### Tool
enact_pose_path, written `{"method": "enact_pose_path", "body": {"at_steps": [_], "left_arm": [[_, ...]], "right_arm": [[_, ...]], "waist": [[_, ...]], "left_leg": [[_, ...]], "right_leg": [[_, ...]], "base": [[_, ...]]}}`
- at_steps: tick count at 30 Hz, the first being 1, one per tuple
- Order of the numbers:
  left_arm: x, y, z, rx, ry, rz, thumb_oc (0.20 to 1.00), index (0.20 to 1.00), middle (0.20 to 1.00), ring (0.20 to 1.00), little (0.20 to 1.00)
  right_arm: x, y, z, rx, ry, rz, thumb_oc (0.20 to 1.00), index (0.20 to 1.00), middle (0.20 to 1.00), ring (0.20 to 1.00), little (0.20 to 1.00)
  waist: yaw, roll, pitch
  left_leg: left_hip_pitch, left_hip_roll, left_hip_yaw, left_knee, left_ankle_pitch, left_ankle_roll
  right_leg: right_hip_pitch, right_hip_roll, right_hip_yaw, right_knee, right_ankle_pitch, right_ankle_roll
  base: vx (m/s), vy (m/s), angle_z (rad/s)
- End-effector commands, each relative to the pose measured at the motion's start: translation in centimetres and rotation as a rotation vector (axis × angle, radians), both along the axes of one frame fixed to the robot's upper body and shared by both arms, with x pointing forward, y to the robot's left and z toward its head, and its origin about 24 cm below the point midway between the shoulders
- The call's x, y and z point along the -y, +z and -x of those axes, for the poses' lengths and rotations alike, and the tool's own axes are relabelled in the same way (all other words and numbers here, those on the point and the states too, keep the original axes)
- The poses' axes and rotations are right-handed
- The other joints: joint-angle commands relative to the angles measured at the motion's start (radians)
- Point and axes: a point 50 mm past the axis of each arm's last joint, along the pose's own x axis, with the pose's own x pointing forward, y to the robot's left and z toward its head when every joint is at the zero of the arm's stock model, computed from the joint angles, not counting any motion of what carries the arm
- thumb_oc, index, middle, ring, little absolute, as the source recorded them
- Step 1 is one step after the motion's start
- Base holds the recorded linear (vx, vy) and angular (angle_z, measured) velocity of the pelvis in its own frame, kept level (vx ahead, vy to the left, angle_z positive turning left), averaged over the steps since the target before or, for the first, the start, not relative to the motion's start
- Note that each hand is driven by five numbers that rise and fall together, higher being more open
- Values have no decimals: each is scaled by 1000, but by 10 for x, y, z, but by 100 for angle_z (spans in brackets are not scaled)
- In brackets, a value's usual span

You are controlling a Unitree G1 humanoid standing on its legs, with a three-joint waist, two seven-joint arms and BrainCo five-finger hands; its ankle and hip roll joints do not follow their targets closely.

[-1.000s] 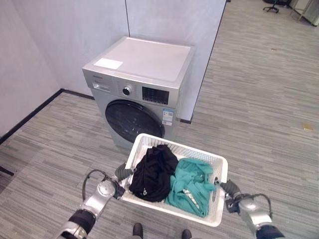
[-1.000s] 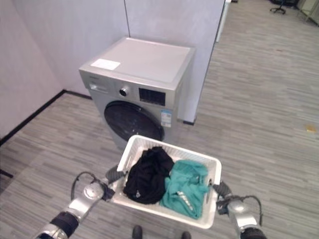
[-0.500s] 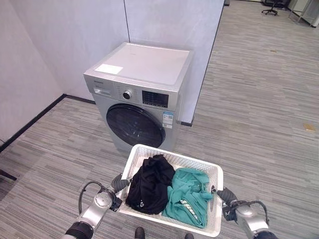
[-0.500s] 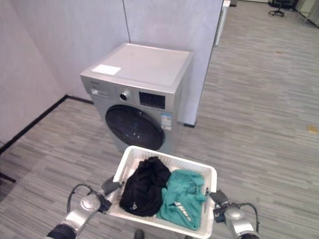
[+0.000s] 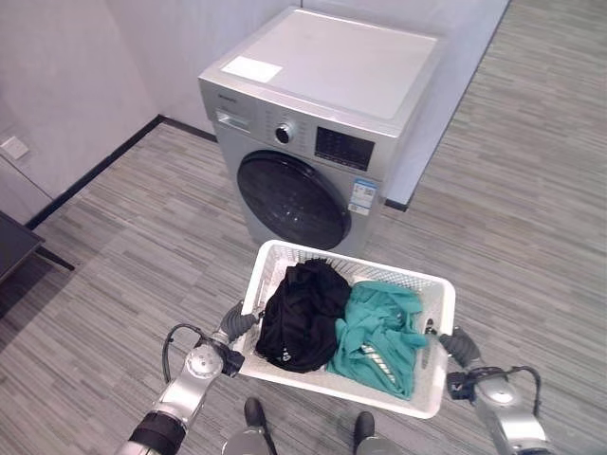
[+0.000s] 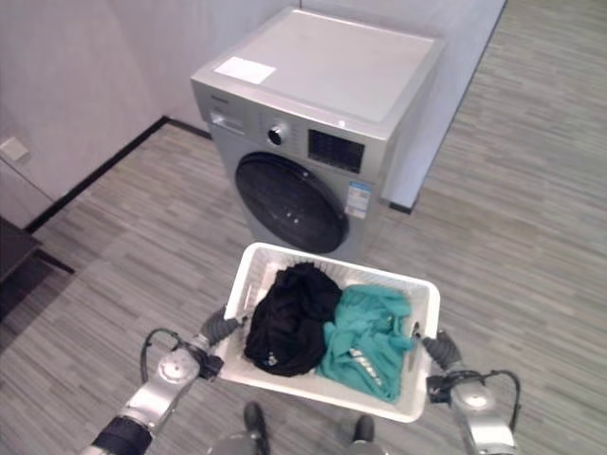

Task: Grab the laundry basket,head to the washer,open it,put in the laundry and shut it.

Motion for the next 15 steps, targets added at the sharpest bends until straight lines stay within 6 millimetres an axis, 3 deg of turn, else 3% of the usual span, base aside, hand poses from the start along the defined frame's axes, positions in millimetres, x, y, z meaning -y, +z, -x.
{"method": "enact_pose_path", "body": {"at_steps": [1,4,6,7,8,10,12,15], "left_arm": [[-105,85,-21,338,317,-168,200,200,200,200,200],[-113,124,-23,476,313,-241,200,200,200,200,200],[-114,130,-23,500,318,-255,200,200,200,200,200],[-113,143,-26,558,318,-260,200,200,200,200,200],[-113,144,-26,558,318,-260,200,200,200,200,200],[-111,153,-29,596,311,-261,200,200,200,200,200],[-110,165,-33,635,304,-254,200,200,200,200,200],[-109,173,-36,658,299,-239,200,200,200,200,200]], "right_arm": [[67,57,-2,192,-164,163,200,200,200,200,200],[67,84,-4,289,-142,213,200,200,200,200,200],[68,91,-3,312,-142,229,200,200,200,200,200],[67,102,-5,362,-138,248,200,200,200,200,200],[68,103,-4,363,-139,248,200,200,200,200,200],[71,114,-2,405,-148,271,200,200,200,200,200],[70,129,-3,460,-137,298,200,200,200,200,200],[69,135,-5,477,-127,309,200,200,200,200,200]], "waist": [[20,-25,-66],[14,-19,-60],[9,-19,-56],[-4,-14,-53],[-3,-14,-52],[-21,-12,-51],[-35,-15,-50],[-46,-17,-47]], "left_leg": [[-31,-14,-13,136,-178,38],[6,-61,-24,109,-193,76],[21,-70,-24,99,-195,85],[50,-84,-28,78,-197,96],[53,-84,-28,75,-196,95],[88,-102,-38,43,-197,101],[126,-118,-29,19,-200,106],[162,-119,-23,5,-220,107]], "right_leg": [[-51,-92,21,89,-15,35],[-104,-119,58,253,-27,21],[-123,-112,74,301,-37,17],[-158,-66,89,360,-67,6],[-160,-66,90,366,-71,5],[-195,5,109,386,-102,-6],[-229,51,70,355,-100,-20],[-253,69,39,321,-81,-15]], "base": [[99,309,37],[103,357,12],[72,185,30],[101,214,11],[126,214,-6],[117,129,4],[127,104,9],[111,47,14]]}}
